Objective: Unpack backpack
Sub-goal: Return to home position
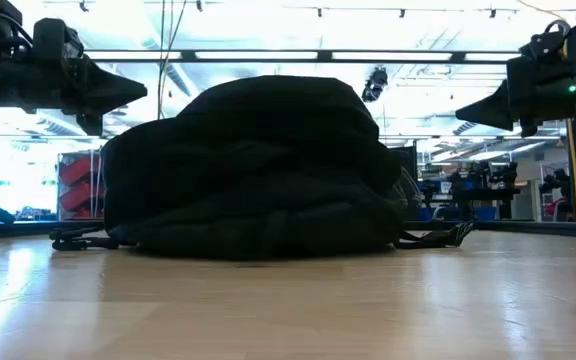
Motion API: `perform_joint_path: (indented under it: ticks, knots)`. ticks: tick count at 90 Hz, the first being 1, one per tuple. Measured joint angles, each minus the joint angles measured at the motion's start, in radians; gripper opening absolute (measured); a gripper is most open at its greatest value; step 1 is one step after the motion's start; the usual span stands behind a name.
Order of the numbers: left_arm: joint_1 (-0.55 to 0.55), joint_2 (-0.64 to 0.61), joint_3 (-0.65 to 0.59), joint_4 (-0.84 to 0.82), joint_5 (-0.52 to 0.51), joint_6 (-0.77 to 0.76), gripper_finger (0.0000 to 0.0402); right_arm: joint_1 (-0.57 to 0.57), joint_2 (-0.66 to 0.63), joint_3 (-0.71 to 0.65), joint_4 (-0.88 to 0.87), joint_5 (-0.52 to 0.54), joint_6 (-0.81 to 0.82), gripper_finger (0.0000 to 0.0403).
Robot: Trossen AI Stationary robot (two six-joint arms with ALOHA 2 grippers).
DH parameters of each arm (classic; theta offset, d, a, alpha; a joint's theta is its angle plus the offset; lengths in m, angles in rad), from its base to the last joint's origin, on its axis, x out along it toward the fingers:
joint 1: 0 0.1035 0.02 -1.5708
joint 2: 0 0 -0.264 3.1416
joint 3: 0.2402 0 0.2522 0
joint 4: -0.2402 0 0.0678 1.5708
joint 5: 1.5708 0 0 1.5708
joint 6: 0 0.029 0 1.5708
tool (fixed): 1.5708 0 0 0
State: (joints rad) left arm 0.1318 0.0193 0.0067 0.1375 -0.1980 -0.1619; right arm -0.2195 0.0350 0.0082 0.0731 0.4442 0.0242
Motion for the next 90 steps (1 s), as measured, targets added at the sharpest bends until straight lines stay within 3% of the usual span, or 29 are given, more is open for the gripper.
perform_joint_path:
  ticks: [90]
  knots:
    - [0.0, 0.0, 0.0, 0.0, 0.0, 0.0, 0.0, 0.0, 0.0, 0.0, 0.0, 0.0, 0.0, 0.0002]
